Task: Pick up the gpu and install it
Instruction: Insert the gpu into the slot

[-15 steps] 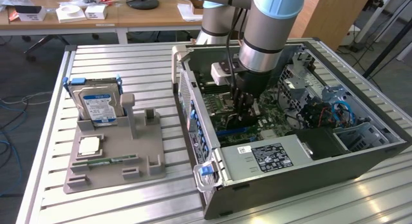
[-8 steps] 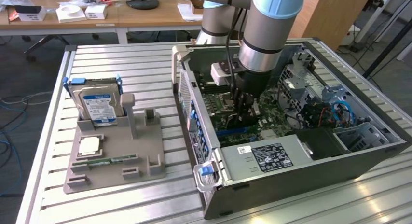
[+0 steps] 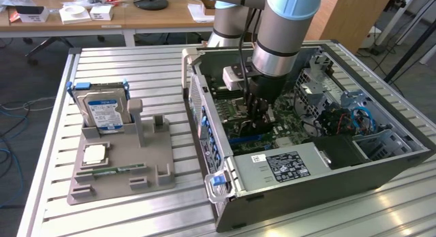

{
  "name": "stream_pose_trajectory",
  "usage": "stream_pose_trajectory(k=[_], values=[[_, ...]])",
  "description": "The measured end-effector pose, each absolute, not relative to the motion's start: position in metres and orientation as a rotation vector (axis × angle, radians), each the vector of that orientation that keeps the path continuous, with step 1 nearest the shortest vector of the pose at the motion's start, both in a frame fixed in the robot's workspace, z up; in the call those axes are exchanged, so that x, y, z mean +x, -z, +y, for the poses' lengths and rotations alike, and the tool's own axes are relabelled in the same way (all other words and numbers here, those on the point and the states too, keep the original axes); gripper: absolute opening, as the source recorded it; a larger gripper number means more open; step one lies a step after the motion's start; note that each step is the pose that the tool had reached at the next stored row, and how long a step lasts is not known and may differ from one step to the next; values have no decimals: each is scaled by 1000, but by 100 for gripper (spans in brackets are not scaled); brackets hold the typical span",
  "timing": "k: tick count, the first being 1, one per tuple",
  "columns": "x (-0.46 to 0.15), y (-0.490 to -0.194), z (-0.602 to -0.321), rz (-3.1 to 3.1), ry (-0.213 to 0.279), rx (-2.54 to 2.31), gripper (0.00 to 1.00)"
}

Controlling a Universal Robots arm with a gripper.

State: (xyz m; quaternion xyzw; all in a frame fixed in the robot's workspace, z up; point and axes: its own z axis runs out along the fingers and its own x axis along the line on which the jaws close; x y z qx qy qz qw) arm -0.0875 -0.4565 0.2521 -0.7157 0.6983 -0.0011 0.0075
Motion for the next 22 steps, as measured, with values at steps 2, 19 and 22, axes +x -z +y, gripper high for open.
stream_pose_trajectory(k=[2,19,22], values=[[-87,-252,-456,2183,4,-2238,26],[-89,-253,-456,2178,17,-2232,26],[-89,-253,-456,2178,17,-2232,26]])
